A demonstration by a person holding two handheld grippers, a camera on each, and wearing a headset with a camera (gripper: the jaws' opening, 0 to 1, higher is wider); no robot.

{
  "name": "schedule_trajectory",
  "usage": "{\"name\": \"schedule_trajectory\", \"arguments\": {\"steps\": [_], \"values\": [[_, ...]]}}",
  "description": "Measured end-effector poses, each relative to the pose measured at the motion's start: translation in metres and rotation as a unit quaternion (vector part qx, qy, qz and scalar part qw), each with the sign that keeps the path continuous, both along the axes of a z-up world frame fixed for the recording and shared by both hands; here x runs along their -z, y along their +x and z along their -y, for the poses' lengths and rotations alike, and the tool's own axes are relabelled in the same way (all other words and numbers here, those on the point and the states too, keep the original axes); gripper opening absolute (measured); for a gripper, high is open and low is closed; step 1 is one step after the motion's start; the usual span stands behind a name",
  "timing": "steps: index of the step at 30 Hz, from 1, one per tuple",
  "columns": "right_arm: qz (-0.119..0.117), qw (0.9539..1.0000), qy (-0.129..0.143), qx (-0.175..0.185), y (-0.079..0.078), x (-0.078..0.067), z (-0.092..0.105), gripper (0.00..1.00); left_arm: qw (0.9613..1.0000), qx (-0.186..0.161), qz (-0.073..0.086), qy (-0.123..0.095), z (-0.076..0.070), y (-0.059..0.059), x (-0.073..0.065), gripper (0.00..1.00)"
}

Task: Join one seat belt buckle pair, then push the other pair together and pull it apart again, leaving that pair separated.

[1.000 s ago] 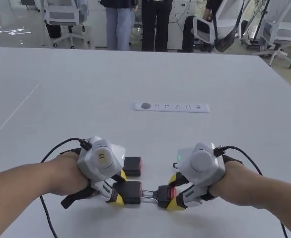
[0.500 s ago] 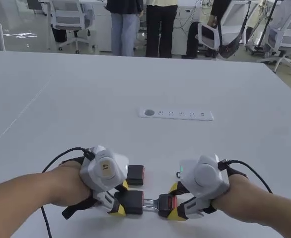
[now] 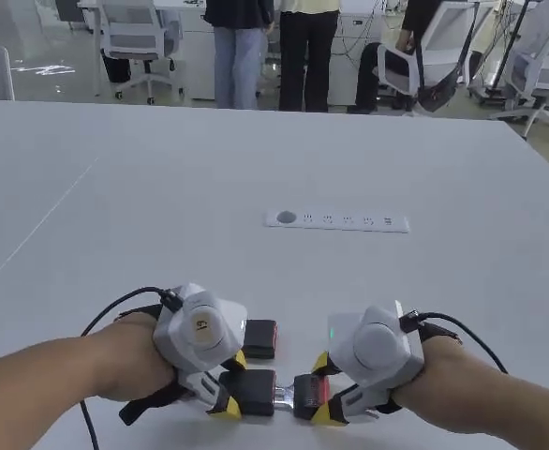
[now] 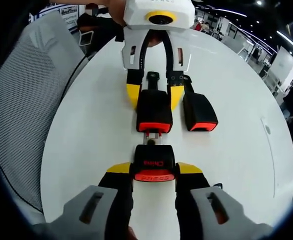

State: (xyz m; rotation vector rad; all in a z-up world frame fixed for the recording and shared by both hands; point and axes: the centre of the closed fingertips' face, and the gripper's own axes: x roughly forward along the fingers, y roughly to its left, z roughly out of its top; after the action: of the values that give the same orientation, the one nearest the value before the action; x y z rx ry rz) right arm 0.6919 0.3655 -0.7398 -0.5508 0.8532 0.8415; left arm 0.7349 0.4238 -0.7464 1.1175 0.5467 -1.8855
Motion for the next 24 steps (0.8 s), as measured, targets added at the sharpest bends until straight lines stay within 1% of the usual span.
{"name": "schedule_trajectory", "arguments": {"steps": [3, 12, 17, 21, 24], "values": [[-0.007, 0.9998, 0.014, 0.011, 0.0, 0.001, 0.001, 0.29, 1.0, -0.001, -0.002, -0.001, 0.0, 0.0, 0.0, 0.32], [-0.005, 0.9999, 0.013, 0.01, 0.003, 0.001, -0.003, 0.28, 1.0, -0.001, 0.001, -0.004, 0.001, 0.001, 0.0, 0.31], [-0.004, 0.9997, 0.023, 0.009, 0.006, 0.001, -0.006, 0.27, 1.0, -0.001, 0.003, 0.0, 0.001, 0.001, 0.0, 0.31], [-0.003, 0.9997, 0.023, 0.005, 0.01, 0.001, -0.013, 0.27, 1.0, -0.003, 0.003, 0.003, 0.001, 0.001, 0.0, 0.31], [-0.005, 0.9998, 0.02, 0.004, 0.009, 0.001, -0.012, 0.27, 1.0, -0.002, 0.005, 0.007, 0.001, 0.0, 0.0, 0.31]]}}
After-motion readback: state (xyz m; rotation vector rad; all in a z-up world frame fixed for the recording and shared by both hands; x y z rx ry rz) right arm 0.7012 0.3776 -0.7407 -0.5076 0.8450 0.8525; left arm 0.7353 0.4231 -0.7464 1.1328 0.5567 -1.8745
